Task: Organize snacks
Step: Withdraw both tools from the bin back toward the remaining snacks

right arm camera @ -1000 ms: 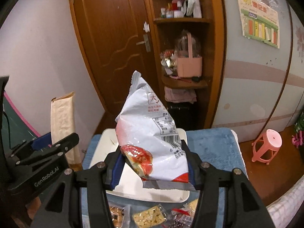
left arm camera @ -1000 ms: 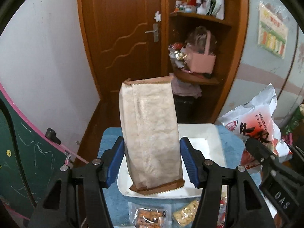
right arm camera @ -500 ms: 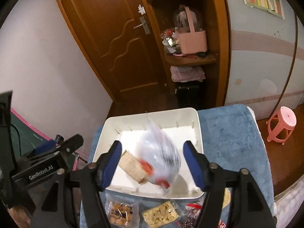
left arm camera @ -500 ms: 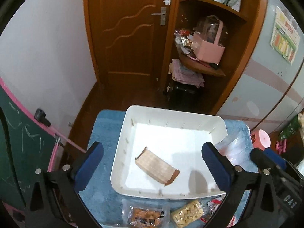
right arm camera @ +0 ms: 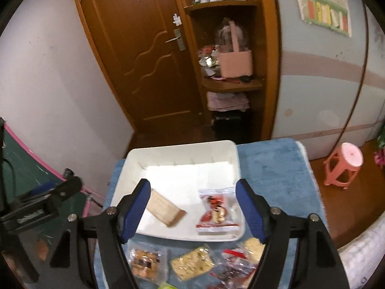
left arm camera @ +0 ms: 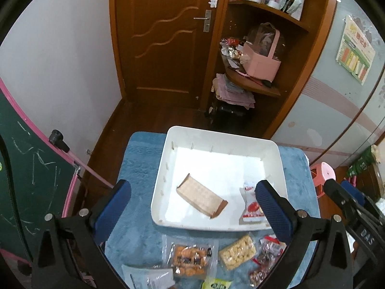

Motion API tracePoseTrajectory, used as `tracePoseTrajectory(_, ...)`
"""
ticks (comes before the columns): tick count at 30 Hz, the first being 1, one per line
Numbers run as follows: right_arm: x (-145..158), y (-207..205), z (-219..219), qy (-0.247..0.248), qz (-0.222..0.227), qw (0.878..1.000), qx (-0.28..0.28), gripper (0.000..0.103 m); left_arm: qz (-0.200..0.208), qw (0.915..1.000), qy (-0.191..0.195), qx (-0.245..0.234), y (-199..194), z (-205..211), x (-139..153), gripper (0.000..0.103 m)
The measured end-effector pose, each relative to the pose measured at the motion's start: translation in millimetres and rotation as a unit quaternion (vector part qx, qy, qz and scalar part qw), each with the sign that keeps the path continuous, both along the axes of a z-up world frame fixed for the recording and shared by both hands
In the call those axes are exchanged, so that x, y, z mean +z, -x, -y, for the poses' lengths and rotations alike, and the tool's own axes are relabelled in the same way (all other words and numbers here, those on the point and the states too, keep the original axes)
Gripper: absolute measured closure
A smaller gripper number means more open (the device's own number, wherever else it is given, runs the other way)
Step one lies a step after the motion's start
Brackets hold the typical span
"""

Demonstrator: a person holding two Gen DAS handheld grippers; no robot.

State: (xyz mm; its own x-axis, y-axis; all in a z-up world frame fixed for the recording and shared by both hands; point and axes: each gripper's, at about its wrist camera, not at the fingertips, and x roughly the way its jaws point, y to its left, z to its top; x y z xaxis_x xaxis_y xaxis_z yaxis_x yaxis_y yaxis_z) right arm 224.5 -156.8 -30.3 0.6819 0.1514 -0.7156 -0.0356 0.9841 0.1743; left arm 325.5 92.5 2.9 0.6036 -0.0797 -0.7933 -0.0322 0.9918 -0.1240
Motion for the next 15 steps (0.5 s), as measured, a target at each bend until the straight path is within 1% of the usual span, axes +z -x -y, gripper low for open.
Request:
tracePoseTrajectory(2,9,10,1,0.021,0.017,1.0,-0.004,0.029,0.01,0.9999,-0.01,-0.002,13,-1,9,0.0)
tracePoseTrajectory(3,16,17,1,0.039,0.03,0.999,-0.007,0.029,0.017,0.9996,-0.022,-0.005,21,-1,15,0.0)
tracePoseTrajectory(5,25,26,0,0.063,0.043,0.997,-0.006,0.029,0.027,0.9985,-0.046,-0.011,34,0,23,0.0)
tracePoseTrajectory(8,44,48,-6,0.099,0.069,0.993,0.001,0.029,0.046,0.9952,-0.084,-0.021,55,2,36,0.0)
tracePoseTrajectory(9,48,52,-7,0.105,0.073,0.992,0.003,0.029,0.054,0.9937,-0.096,-0.022,65,1,41,0.0)
tracePoseTrajectory(11,58,66,-11,0.115,0.081,0.99,0.016,0.029,0.056,0.9934,-0.096,-0.029,77,-2,47,0.0)
tracePoseTrajectory(15,74,101,-19,0.122,0.103,0.986,0.047,0.029,0.038,0.9954,-0.079,-0.037,107,-16,55,0.0)
